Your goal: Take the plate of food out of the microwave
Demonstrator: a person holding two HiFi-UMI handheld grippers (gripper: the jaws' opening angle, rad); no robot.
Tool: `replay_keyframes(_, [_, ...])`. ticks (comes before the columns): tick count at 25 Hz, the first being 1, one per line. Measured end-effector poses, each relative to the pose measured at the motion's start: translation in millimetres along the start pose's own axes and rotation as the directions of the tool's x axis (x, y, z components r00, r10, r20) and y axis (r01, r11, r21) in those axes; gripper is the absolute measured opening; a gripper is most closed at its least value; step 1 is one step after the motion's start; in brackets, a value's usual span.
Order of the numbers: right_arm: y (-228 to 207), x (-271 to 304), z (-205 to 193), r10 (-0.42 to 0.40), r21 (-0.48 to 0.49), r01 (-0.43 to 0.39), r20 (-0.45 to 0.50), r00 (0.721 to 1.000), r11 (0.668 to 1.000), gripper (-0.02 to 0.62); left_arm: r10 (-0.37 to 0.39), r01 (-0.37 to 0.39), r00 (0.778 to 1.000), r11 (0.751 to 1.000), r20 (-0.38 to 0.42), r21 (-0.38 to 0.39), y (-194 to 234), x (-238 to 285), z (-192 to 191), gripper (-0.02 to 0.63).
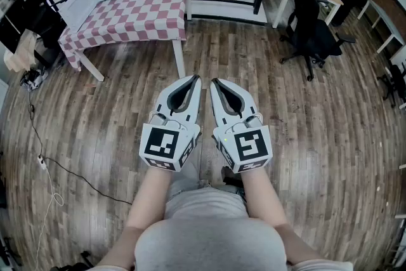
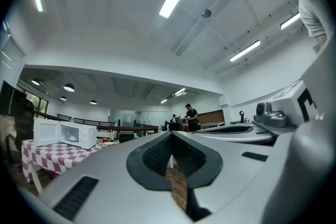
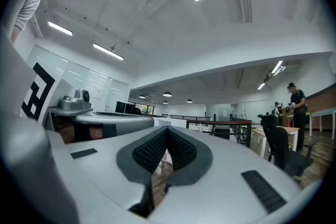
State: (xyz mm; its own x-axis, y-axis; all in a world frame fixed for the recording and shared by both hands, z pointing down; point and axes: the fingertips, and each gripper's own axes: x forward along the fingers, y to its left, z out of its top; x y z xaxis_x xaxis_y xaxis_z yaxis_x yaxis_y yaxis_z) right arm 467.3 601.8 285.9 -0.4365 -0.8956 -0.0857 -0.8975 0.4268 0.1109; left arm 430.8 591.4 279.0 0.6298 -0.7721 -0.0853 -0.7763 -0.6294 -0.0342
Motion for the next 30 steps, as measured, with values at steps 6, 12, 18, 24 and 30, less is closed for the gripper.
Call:
replay_keyframes(6, [-6.2, 15.0, -4.9, 0.008, -0.007, -0.008, -0.01, 1.0, 1.0, 0.025, -0.008, 0.008, 1.0, 1.0, -0.001, -0.005, 10.4, 15.3, -3.5, 0.0])
replay_keyframes(12, [-1.9, 52.4, -9.7, 0.029, 0.039, -0.028, -0.006, 1.0, 0.999, 0.025, 0.01, -0.01, 1.0, 1.0, -0.006, -0.016, 45.0, 26.9, -7.8, 0.0])
replay_keyframes(18, [3.2, 105.0, -15.4, 0.055, 0.046, -0.055, -0.016, 0.998, 0.997, 0.025, 0.041, -0.041, 0.999, 0.999, 0.005, -0.024, 95.1, 41.6, -8.4, 0.0])
replay_keyframes(24, [7.5, 156.6, -18.0, 0.089, 0.039, -0.088, -0.027, 0.996, 0.995, 0.025, 0.053, -0.053, 0.999, 0.998, -0.004, -0.033, 144.6, 63.7, -12.0, 0.0])
replay_keyframes(30, [11.7, 204.9, -21.1, 0.105, 0.023, -0.104, -0.017, 0.994, 0.994, 0.025, 0.066, -0.066, 0.998, 0.997, -0.007, -0.04, 192.0, 86.4, -16.6, 0.0])
